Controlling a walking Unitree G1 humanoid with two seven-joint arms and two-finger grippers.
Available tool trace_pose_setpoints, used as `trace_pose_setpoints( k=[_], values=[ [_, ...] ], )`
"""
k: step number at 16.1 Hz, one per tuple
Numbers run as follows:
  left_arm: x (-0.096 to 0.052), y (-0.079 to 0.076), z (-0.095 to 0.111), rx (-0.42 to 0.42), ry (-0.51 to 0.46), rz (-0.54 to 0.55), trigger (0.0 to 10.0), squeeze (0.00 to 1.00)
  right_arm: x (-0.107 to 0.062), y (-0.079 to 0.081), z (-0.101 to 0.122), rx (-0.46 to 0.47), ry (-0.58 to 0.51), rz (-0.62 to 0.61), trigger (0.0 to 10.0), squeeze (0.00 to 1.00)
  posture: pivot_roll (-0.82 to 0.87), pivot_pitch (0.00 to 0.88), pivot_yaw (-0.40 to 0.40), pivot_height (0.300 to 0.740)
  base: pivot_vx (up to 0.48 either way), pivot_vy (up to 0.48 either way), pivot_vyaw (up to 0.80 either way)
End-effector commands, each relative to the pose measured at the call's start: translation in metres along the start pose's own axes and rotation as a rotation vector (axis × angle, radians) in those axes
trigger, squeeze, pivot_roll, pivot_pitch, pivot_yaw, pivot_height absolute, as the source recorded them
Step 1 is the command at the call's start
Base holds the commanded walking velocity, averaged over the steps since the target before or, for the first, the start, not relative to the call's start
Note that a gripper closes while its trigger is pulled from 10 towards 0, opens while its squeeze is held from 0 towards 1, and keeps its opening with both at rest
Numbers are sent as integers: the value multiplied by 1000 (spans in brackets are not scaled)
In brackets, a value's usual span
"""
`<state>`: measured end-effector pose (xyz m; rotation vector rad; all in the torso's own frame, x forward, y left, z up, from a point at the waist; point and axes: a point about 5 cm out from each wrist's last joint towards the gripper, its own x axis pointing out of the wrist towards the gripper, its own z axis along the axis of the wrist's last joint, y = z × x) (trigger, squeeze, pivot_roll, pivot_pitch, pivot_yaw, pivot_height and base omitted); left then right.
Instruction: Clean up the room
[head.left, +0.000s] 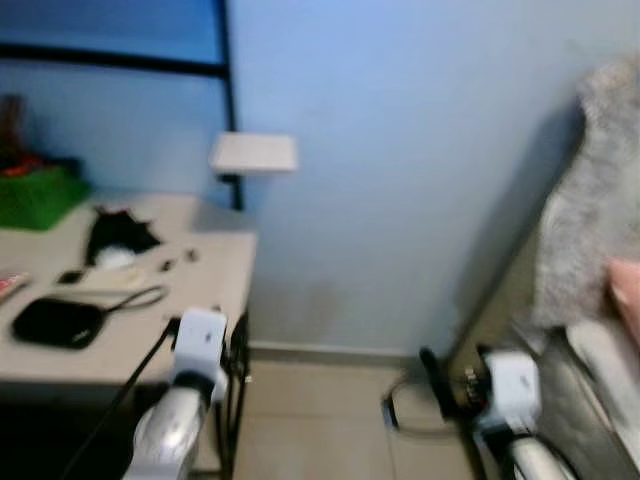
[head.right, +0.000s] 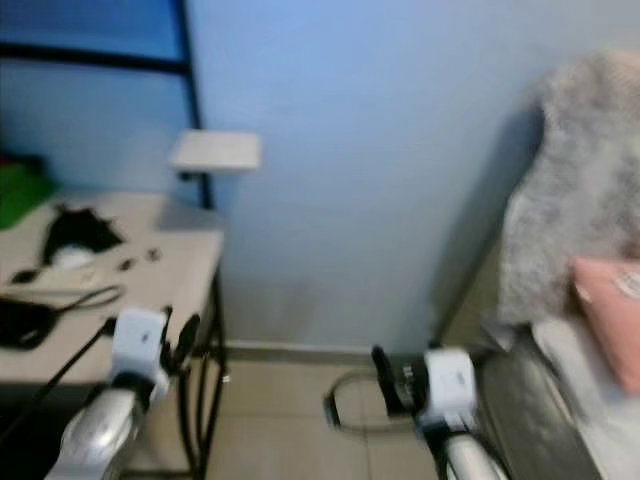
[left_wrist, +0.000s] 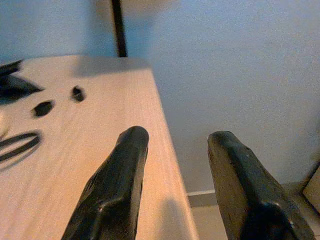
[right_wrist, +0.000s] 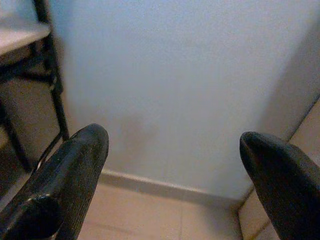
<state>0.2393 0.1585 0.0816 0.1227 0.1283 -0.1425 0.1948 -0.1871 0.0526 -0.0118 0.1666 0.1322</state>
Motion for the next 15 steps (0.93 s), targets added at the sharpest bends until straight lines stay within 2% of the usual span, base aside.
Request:
trace_pose_setpoints(
  k=[1, 2, 4, 15],
  values=[
    [2, -14, 12, -27, -39, -44, 10000, 0, -6, -13, 4, -24, -7, -30, 10000, 278, 21, 0, -70, 740, 0, 0, 0],
    [3, -20, 15, -32, -38, -29, 10000, 0, -10, -19, 1, -24, 9, -48, 10000, 278, 16, 0, -72, 740, 0, 0, 0],
    [6, -23, 17, -24, -47, -36, 10000, 0, -6, -19, 1, -13, 4, -64, 10000, 282, 12, 0, -68, 740, 0, 0, 0],
    [6, -21, 20, -48, -37, -20, 10000, 0, -5, -15, 1, 1, 13, -67, 10000, 278, 11, 0, -67, 740, 0, 0, 0]
  ],
)
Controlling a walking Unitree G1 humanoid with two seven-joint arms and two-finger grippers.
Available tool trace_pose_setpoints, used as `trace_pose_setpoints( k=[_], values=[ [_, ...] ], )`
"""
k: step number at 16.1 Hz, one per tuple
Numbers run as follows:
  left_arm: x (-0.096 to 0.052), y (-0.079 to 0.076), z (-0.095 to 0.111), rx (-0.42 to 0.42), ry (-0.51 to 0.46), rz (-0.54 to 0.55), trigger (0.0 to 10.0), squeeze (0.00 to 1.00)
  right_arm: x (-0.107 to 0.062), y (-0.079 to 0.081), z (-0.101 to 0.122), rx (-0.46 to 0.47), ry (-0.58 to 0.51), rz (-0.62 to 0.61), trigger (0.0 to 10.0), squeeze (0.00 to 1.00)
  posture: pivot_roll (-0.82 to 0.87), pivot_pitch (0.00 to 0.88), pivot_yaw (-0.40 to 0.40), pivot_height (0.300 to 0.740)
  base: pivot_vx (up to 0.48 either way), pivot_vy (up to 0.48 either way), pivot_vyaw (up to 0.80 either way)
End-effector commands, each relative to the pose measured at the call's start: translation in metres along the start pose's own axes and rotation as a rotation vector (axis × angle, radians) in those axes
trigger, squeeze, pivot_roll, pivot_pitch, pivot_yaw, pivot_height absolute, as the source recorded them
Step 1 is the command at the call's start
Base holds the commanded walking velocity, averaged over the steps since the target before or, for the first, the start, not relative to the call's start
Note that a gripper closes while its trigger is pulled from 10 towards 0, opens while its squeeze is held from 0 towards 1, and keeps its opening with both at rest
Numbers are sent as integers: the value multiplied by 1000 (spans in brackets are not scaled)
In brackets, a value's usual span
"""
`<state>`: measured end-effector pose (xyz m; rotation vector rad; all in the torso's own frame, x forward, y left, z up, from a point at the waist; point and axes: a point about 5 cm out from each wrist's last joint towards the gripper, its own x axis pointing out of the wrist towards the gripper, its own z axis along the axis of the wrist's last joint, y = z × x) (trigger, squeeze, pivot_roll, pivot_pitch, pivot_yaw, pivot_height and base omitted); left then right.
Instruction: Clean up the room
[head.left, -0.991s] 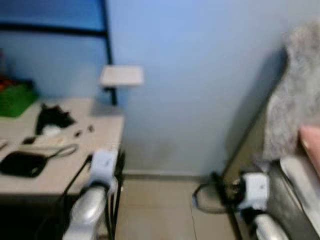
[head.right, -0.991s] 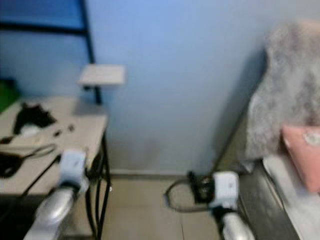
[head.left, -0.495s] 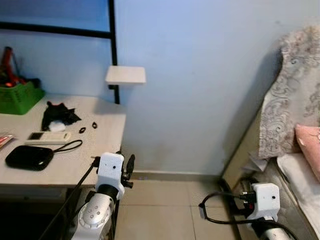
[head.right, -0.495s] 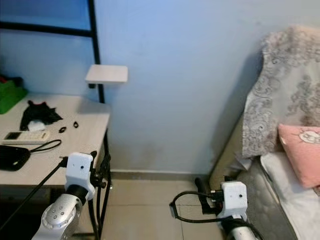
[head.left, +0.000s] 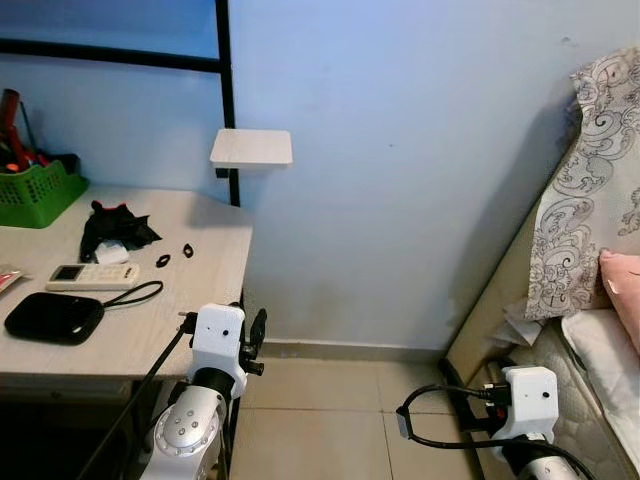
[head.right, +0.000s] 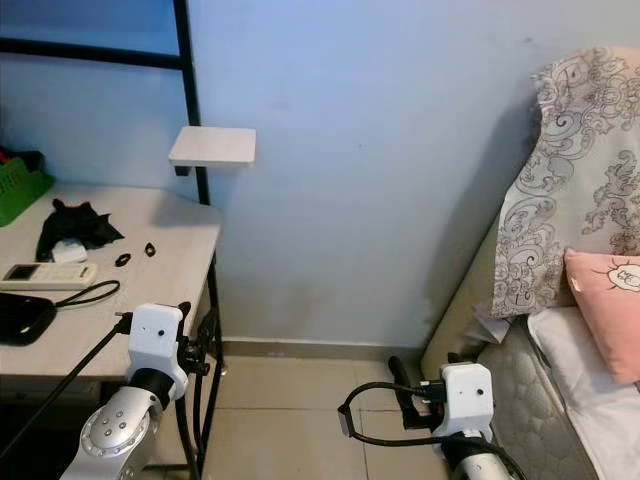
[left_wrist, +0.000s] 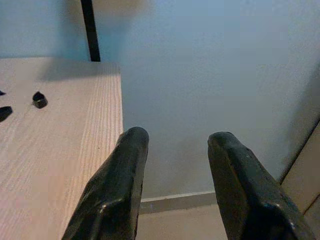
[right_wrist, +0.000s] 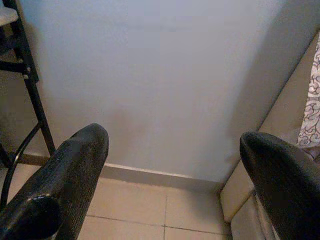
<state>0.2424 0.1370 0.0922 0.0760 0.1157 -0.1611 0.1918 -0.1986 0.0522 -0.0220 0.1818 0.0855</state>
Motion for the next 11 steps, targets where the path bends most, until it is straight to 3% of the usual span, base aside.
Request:
trace_pose_setpoints(
  k=[1, 9, 10, 11],
  values=[
    [2, -1, 6, -3, -20, 0, 10000, 0, 0, -4, 2, 7, -3, -20, 10000, 278, 11, 0, -67, 740, 0, 0, 0],
    [1, -1, 6, 0, -16, 6, 10000, 0, 0, -4, 1, 4, 2, -18, 10000, 286, 11, 0, -67, 740, 0, 0, 0],
    [1, 1, -8, 4, 60, 33, 10000, 0, -14, 5, -8, 18, 64, 6, 10000, 278, -29, 51, -93, 740, 0, 0, 0],
    [-2, -1, -11, 6, 67, 24, 10000, 0, -18, 8, -9, 21, 70, 13, 10000, 275, -38, 54, -91, 740, 0, 0, 0]
  ],
)
